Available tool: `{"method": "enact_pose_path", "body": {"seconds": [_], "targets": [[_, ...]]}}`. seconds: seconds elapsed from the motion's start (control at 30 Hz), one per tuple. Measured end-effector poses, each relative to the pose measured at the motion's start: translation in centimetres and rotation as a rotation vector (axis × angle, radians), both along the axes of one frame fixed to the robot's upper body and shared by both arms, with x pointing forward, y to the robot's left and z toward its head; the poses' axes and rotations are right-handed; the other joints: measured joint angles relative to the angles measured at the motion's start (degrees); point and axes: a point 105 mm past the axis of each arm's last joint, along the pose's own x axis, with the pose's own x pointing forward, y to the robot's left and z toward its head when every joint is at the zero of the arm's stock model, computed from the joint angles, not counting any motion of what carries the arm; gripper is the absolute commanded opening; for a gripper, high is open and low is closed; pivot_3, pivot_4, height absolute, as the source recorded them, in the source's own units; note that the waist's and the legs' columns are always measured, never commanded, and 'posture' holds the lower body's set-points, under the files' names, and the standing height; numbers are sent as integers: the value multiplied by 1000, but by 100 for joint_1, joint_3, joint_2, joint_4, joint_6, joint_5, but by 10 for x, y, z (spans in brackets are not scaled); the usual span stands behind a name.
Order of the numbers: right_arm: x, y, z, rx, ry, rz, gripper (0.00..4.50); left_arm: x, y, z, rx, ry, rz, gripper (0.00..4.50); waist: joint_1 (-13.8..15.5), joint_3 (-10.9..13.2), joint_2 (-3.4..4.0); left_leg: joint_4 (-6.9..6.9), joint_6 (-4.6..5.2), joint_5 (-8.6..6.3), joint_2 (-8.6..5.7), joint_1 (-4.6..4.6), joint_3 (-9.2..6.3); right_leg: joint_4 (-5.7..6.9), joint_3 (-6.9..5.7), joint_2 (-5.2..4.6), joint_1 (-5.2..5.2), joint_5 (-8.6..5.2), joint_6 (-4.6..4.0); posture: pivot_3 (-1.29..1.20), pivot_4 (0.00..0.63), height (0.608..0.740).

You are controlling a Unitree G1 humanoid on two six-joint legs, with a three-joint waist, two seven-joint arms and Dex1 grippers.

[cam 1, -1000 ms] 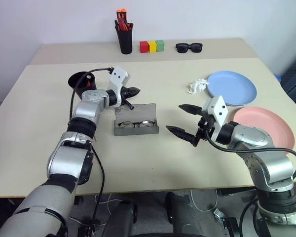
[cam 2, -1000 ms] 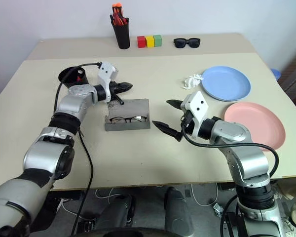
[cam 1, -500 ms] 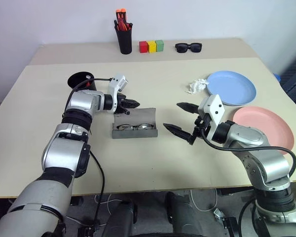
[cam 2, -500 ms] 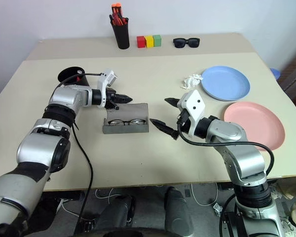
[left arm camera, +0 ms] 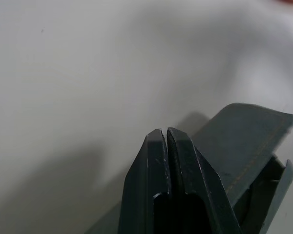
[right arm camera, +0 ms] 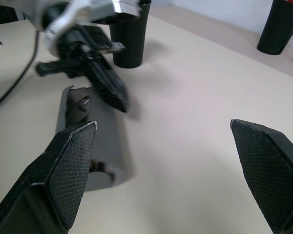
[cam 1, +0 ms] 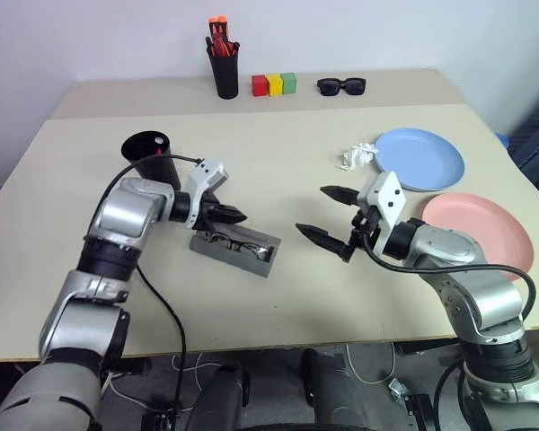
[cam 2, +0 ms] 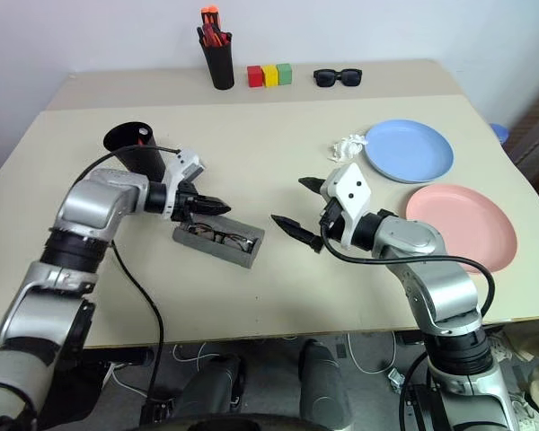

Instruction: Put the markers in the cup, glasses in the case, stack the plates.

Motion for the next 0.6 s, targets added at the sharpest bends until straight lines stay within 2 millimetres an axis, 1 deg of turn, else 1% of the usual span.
{"method": "enact_pose_path", "body": {"seconds": [0.17, 0.3, 0.47, 0.6], "targets": [[1, 2, -2, -7, 2, 6, 4500, -21, 6, -3, 35, -2, -4, 66, 29, 0, 0, 3, 0, 0, -1, -3, 0, -2, 0, 0, 1, 0, 0, 0, 150, 740], [4, 2, -3, -10, 0, 8, 4500, -33, 9, -6, 41, 7, -5, 66, 26, 0, 0, 3, 0, 0, 0, -2, 0, 0, 0, 0, 1, 0, 0, 0, 150, 740], [8, 1, -1, -20, -17, 3, 4500, -40, 16, -7, 29, -6, 18, 66, 24, -1, 2, 2, 0, 0, 0, 0, 0, -1, 0, 0, 1, 0, -1, 0, 150, 740], [11, 0, -2, -25, -16, -4, 4500, -38, 18, -12, 14, -59, 38, 66, 29, -4, 5, 1, 0, 0, 0, 4, 0, 0, 0, 0, 3, 0, -1, 0, 150, 740]]}}
